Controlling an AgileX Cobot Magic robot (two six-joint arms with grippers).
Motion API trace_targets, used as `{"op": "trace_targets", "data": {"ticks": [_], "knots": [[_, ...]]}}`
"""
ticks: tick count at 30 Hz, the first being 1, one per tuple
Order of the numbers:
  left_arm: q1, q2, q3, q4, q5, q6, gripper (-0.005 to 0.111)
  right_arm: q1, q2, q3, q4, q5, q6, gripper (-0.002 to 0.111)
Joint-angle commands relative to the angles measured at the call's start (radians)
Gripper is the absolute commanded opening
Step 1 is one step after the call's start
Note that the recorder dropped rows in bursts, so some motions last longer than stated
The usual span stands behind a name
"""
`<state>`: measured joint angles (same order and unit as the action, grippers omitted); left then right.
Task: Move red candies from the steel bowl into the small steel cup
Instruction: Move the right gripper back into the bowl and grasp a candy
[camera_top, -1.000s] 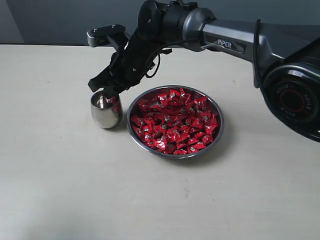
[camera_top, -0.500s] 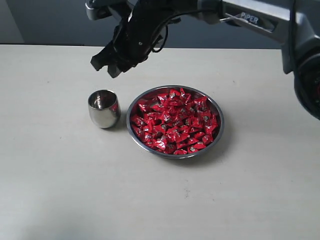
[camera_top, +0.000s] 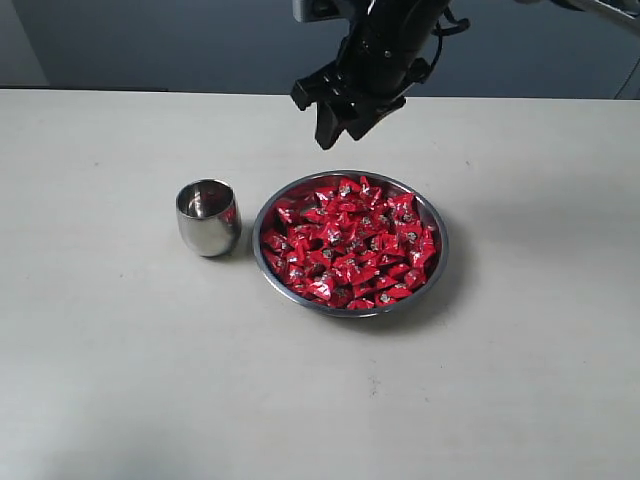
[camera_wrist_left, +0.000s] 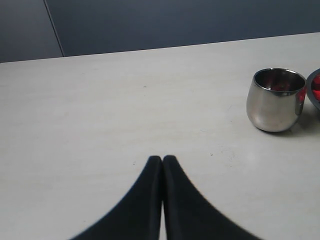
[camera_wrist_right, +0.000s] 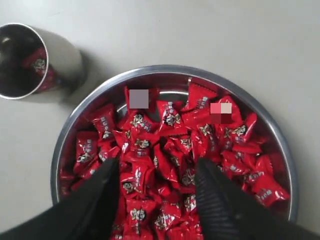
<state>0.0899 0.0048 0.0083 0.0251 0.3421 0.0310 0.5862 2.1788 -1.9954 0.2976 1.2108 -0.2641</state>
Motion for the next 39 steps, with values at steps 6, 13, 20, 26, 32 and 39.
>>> {"op": "trace_targets", "data": {"ticks": [6, 13, 20, 26, 32, 39], "knots": [[-0.003, -0.005, -0.008, 0.002, -0.006, -0.002, 0.000, -0.004, -0.066, 0.217, 0.032, 0.010, -0.034, 0.046], [-0.003, -0.005, -0.008, 0.002, -0.006, -0.002, 0.000, 0.025, -0.119, 0.363, 0.036, -0.086, -0.034, 0.046], [-0.003, -0.005, -0.008, 0.002, -0.006, -0.002, 0.000, 0.068, -0.087, 0.369, 0.036, -0.191, -0.043, 0.046], [-0.003, -0.005, -0.008, 0.002, -0.006, -0.002, 0.000, 0.083, -0.039, 0.369, 0.032, -0.258, -0.039, 0.046], [-0.003, -0.005, -0.008, 0.002, -0.006, -0.002, 0.000, 0.083, 0.000, 0.369, -0.103, -0.268, 0.082, 0.045], [-0.003, -0.005, -0.008, 0.002, -0.006, -0.002, 0.000, 0.083, 0.005, 0.369, -0.059, -0.261, 0.082, -0.001]]}}
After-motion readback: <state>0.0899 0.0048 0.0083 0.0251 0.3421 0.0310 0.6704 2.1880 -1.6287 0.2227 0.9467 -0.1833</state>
